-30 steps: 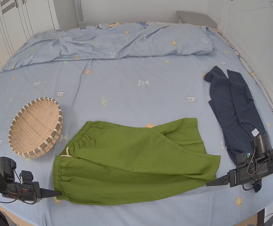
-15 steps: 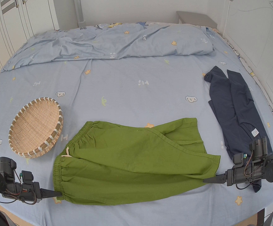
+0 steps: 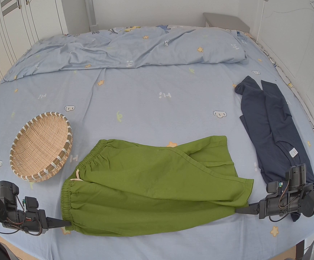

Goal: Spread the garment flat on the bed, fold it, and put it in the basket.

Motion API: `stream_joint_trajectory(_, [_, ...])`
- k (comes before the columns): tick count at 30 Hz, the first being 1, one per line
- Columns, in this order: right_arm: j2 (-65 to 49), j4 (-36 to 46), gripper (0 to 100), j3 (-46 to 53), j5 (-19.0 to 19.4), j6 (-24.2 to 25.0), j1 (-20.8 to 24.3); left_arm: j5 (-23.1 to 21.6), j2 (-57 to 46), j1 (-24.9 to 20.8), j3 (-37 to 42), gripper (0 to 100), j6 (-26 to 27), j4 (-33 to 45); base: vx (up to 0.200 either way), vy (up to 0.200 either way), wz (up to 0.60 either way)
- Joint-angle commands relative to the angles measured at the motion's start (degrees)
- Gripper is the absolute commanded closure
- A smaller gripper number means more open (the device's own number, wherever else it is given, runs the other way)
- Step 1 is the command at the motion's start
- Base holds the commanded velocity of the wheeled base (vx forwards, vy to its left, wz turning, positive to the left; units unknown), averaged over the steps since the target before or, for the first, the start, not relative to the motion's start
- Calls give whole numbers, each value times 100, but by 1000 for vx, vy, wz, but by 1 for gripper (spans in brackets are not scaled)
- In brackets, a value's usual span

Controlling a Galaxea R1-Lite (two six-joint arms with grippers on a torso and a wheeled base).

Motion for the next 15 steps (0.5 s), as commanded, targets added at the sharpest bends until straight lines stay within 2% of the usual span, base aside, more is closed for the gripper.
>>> stream_joint_trajectory(1, [69, -26, 100, 61, 18, 1, 16, 0, -3, 1, -3, 100, 0, 3, 0, 0, 0])
stream_joint_trajectory(15, [-142, -79, 100, 280, 27, -34, -45, 9, -20, 10, -118, 100, -70, 223, 0, 0, 0])
